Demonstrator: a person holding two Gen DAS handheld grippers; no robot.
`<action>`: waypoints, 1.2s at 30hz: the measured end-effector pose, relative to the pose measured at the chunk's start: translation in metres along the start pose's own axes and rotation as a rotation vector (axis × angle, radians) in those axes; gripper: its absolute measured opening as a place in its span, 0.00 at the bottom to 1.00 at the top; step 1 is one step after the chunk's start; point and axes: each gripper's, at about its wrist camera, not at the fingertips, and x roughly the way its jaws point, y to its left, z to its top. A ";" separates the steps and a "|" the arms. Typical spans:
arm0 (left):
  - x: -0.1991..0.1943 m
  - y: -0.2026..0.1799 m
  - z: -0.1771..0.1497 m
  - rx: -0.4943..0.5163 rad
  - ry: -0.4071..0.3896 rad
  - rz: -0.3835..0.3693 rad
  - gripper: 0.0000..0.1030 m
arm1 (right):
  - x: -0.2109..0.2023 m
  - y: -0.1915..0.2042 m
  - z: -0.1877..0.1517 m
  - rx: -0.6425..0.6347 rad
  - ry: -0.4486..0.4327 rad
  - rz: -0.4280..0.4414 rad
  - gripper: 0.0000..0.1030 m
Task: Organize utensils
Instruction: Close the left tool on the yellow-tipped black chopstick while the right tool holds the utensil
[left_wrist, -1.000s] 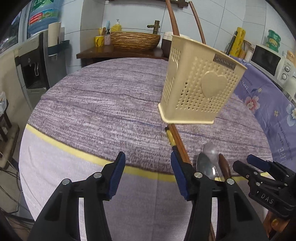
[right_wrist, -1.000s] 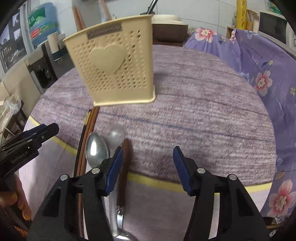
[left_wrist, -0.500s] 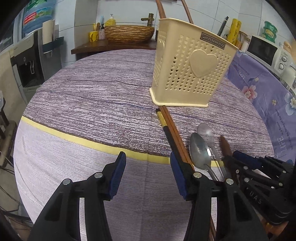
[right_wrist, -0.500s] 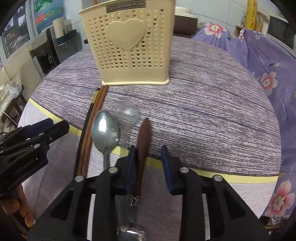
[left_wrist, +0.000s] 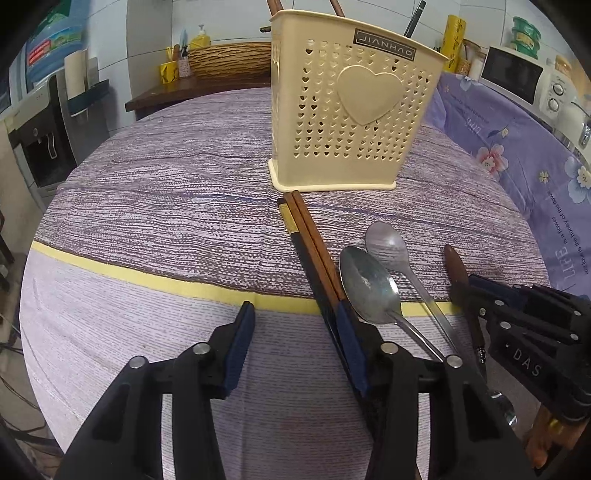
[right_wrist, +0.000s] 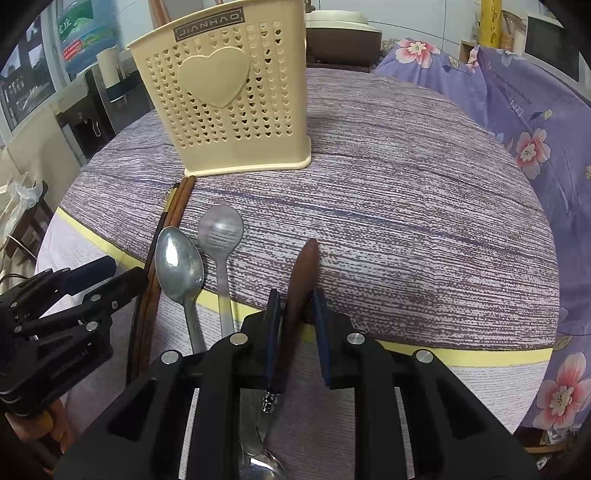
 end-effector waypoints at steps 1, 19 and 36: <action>0.000 0.000 0.000 0.003 0.001 0.005 0.42 | 0.000 0.001 0.000 -0.001 -0.001 0.000 0.19; 0.015 0.018 0.023 -0.064 0.027 0.022 0.41 | 0.008 0.002 0.011 0.052 0.022 -0.005 0.19; 0.029 0.026 0.044 -0.072 0.029 0.035 0.11 | 0.019 0.012 0.022 0.008 -0.001 -0.028 0.16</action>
